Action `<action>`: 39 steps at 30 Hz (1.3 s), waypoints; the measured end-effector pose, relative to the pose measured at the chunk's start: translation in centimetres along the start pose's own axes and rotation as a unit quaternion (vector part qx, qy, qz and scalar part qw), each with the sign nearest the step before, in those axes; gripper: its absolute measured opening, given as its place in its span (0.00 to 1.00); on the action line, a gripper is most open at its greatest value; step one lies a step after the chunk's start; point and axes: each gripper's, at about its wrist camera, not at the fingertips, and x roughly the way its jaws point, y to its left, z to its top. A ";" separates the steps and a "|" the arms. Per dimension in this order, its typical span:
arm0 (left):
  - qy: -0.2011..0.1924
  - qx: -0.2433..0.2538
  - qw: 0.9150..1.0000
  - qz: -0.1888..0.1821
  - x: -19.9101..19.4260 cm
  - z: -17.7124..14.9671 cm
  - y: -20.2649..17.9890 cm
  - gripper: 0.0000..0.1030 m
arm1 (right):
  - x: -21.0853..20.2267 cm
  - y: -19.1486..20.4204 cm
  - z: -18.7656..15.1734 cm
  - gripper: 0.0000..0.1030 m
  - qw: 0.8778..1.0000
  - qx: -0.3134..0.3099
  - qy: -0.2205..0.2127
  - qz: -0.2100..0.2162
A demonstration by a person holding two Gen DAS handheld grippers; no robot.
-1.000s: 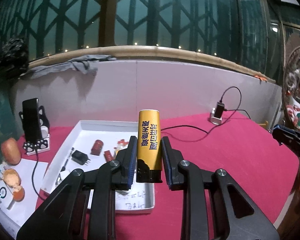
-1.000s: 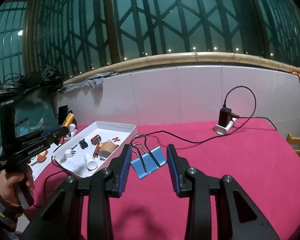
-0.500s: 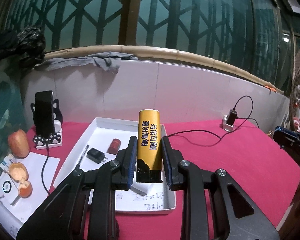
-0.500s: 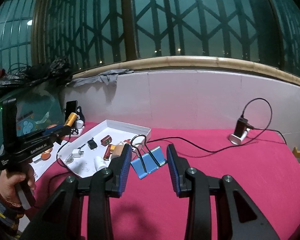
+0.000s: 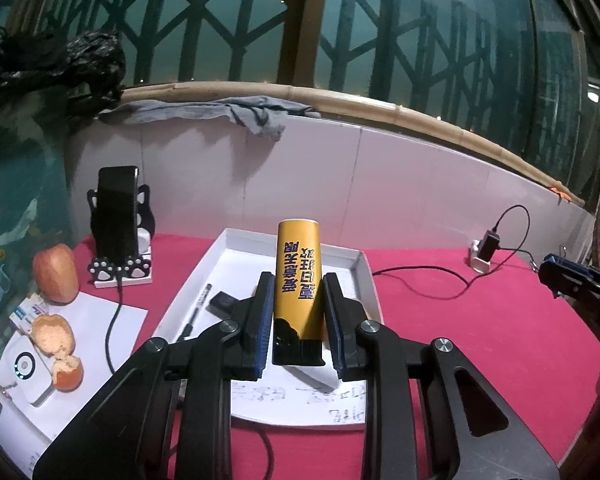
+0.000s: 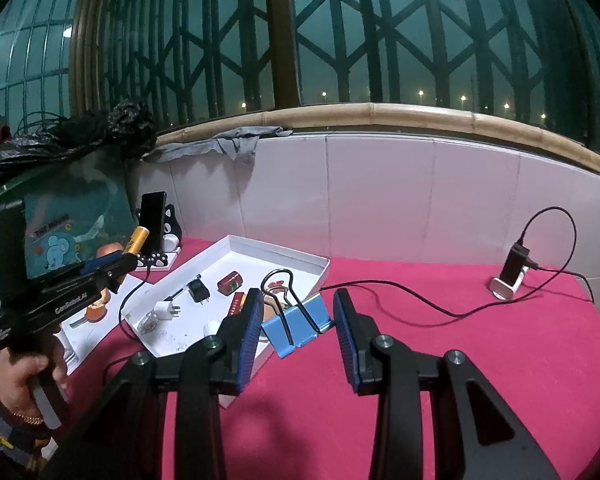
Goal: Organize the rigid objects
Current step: 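Carry the yellow lighter and blue binder clip with both grippers over the tray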
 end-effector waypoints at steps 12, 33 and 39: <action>0.005 -0.017 1.000 0.011 0.5 -0.4 2.3 0.23 | 2.7 2.0 0.7 0.35 1.000 -0.008 0.017 0.016; 0.018 -0.019 0.999 0.045 2.4 0.2 5.2 0.23 | 7.7 6.3 2.1 0.35 0.998 -0.020 0.042 0.052; 0.044 -0.021 0.998 0.035 5.1 1.5 6.1 0.23 | 10.1 7.1 2.7 0.35 0.997 -0.012 0.062 0.054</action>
